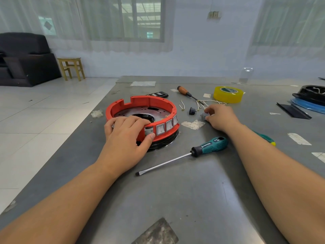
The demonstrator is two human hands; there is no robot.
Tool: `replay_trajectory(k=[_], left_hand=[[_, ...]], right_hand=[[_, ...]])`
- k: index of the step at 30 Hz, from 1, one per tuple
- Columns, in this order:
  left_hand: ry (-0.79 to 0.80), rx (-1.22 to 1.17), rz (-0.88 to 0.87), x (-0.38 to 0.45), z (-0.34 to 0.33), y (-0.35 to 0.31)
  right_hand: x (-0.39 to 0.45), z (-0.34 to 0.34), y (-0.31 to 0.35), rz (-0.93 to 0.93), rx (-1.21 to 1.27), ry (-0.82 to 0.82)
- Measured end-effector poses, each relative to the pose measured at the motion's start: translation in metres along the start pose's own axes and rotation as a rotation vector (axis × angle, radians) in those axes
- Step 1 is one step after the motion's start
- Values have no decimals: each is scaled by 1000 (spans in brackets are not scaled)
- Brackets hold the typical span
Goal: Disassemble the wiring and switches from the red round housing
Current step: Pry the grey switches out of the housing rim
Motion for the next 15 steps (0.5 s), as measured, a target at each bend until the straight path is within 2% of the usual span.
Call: replay_trajectory(k=[4,7,10,15], left_hand=[[4,7,1,0,1,-2],[7,9,-4,-1,2,-2],[15,10,-8,-1,3,-3],[35,7,-15,-2,6,-4]], right_hand=[[-5,1,-2,-9,55,26],[-13,6,-4,-16,192,-2],[-28,16,-4,50,299,-153],[-72,34,0,205,314,-385]])
Point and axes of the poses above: each hand's wrist, its own x-axis towards the middle knuckle, its own z-axis out of the back of the hand, y = z × x, the point moved 5 cm from there along x, towards the middle knuckle, and after that the axes turned 9 degrees about -z, right-handed, at the moved point
